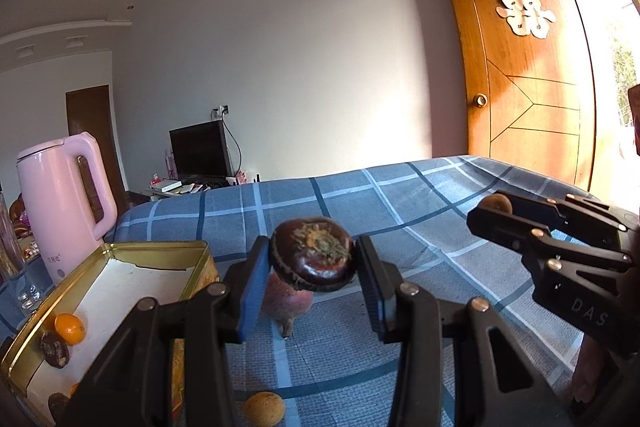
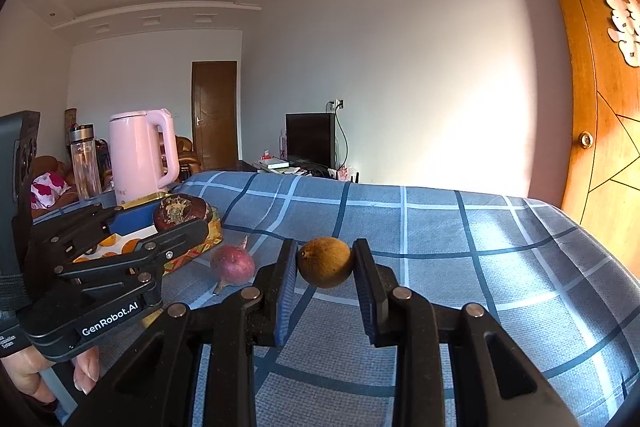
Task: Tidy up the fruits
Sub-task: 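Carry the dark passion fruit and yellow fruit toward the tin tray with both grippers, then lower both held fruits over the inside of the tin tray, then open both grippers to drop the fruits into the tray, then grasp another small yellow fruit on the cloth with the right gripper, then grasp the large reddish passion fruit with the left gripper while the right holds the yellow fruit, then carry the reddish passion fruit and yellow fruit toward the tin tray with both grippers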
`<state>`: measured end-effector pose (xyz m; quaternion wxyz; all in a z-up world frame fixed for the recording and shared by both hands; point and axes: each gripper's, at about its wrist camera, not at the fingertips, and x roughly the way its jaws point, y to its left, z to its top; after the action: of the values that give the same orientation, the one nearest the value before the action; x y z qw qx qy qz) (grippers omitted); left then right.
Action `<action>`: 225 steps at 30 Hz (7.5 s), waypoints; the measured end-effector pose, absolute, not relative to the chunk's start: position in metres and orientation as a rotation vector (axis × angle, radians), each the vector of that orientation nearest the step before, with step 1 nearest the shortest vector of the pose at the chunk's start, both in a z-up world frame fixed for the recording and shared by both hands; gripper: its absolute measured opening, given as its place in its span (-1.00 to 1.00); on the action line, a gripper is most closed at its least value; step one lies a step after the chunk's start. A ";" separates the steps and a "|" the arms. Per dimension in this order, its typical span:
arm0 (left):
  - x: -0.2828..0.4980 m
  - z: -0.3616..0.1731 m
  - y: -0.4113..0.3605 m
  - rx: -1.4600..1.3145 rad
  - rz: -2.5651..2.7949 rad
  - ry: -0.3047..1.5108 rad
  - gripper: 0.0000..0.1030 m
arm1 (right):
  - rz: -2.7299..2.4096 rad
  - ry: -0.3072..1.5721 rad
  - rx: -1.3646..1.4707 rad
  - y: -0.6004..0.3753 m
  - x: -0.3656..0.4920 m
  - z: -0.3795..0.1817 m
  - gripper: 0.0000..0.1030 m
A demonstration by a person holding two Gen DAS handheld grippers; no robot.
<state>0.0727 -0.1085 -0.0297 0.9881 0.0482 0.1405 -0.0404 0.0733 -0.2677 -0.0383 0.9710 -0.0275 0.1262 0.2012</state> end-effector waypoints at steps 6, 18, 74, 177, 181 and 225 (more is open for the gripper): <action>0.071 -0.030 -0.105 0.096 -0.080 0.289 -0.13 | 0.411 0.256 -0.061 -0.265 0.071 -0.038 -0.42; 0.063 -0.030 -0.087 0.083 -0.067 0.297 -0.13 | 0.450 0.249 -0.081 -0.245 0.063 -0.032 -0.42; 0.025 -0.027 0.067 -0.038 0.178 0.374 -0.13 | 0.793 0.274 -0.268 -0.072 0.059 -0.009 -0.42; 0.152 -0.052 -0.066 0.048 -0.050 0.721 0.90 | 0.376 0.696 -0.129 -0.216 0.172 -0.065 -0.39; 0.171 -0.061 -0.076 0.069 -0.041 0.749 0.86 | 0.361 0.706 -0.112 -0.220 0.178 -0.071 -0.39; 0.162 -0.055 -0.086 0.084 -0.059 0.584 0.09 | 0.424 0.489 -0.094 -0.229 0.146 -0.052 -0.38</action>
<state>0.1624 -0.0857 -0.0555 0.9564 0.0414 0.2875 -0.0290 0.1456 -0.2286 -0.0520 0.9470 -0.0464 0.2401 0.2081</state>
